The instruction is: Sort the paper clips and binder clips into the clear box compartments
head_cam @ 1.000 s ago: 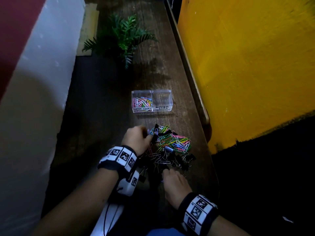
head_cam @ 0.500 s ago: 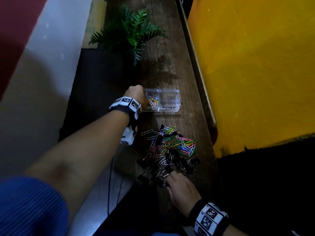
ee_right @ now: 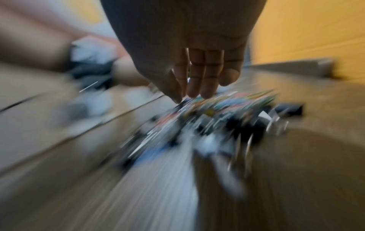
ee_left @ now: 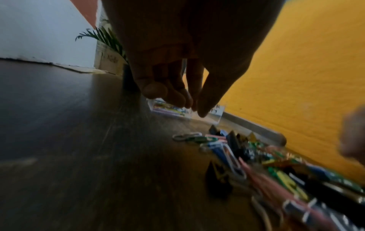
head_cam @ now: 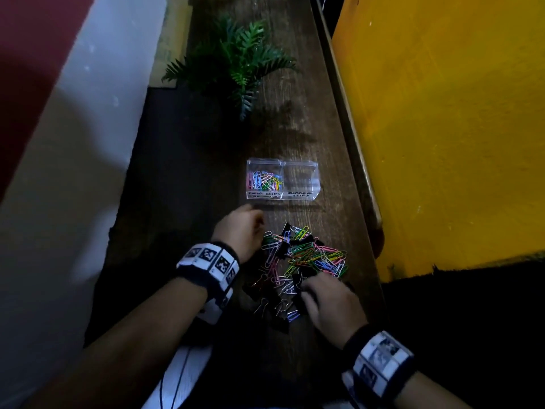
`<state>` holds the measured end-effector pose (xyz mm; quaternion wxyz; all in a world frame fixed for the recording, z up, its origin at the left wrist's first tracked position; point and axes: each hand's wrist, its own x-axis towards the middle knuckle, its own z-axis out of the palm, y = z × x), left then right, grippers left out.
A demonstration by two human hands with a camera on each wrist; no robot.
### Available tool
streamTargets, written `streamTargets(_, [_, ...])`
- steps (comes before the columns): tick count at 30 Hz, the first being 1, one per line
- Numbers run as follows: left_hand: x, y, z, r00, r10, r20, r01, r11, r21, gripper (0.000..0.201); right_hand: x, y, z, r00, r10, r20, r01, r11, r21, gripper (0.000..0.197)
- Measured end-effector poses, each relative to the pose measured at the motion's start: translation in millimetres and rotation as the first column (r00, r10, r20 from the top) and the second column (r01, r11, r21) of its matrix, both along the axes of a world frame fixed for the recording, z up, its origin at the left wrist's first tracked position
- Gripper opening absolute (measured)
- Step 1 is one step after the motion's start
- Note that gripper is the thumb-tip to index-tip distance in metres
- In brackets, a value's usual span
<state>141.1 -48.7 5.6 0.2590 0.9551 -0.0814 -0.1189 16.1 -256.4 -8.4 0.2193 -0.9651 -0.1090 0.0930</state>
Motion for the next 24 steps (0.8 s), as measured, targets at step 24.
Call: streamTargets(24, [-7,2,-1,0.969,0.099,-0.227,-0.087,0.994,0.060,0.010,99,-51,7,0.954,-0.146,-0.261,0.089,0.972,-0.217,0.014])
